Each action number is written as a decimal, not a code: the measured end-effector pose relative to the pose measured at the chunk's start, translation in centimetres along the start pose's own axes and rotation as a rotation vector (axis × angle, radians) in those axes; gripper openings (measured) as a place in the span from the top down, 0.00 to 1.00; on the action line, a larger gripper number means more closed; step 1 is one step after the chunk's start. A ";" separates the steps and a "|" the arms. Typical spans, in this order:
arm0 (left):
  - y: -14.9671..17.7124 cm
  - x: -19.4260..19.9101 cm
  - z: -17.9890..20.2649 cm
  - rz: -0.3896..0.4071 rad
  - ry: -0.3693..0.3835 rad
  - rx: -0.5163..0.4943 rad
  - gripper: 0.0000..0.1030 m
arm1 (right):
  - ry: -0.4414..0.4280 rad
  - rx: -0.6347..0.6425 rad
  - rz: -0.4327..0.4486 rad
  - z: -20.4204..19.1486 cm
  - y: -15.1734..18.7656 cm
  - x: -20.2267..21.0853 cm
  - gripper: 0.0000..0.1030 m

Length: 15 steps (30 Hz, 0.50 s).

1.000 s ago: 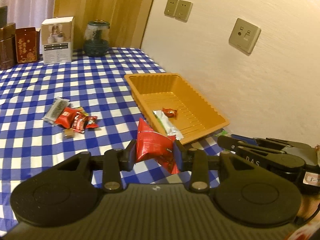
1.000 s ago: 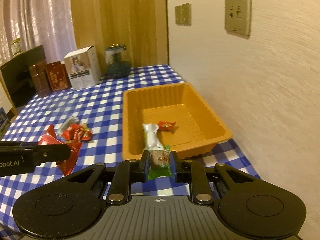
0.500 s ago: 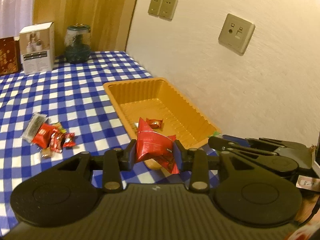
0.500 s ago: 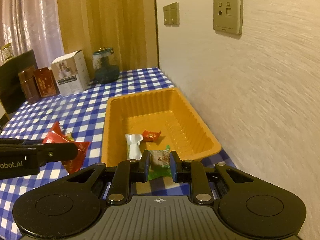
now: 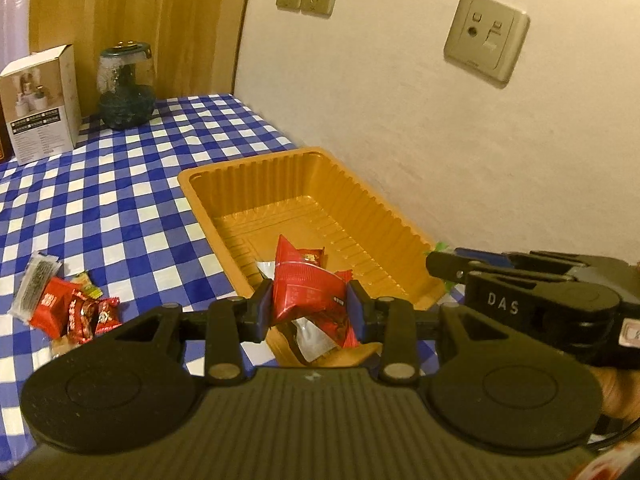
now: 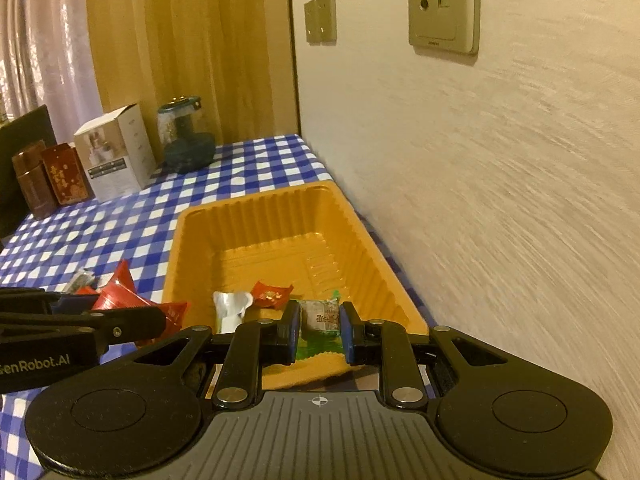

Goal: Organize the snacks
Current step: 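Carry both snacks over the orange tray and lower them inside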

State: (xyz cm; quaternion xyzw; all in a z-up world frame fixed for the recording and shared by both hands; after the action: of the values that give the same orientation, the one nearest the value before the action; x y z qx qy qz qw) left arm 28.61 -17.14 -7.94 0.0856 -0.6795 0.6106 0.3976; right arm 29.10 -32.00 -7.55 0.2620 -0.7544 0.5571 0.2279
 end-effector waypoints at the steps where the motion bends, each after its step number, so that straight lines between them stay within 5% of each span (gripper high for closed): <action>1: 0.0 -0.3 0.0 -0.001 0.004 -0.007 0.66 | 0.002 -0.003 0.000 0.1 -0.1 -0.3 0.79; 12: -0.6 -4.1 -0.1 -0.030 0.040 -0.044 0.66 | 0.013 -0.022 -0.003 1.0 -0.8 -2.5 0.79; 15: -0.6 -4.5 -0.3 -0.038 0.027 -0.054 0.55 | 0.013 -0.028 -0.003 1.1 -0.8 -2.6 0.79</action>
State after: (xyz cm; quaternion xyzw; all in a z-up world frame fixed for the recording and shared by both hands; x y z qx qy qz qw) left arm 32.05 -18.67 -10.40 0.0798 -0.6886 0.5855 0.4204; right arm 31.49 -32.86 -8.91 0.2564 -0.7601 0.5478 0.2374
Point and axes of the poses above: each gripper's, at about its wrist camera, not at the fingertips, and x roughly against the way its jaws point, z to its right, y to its underside, the point moved 7 cm from there along -x, roughly the way its jaws point, and after that the axes turned 10 degrees about -x, right-handed, at the moved point
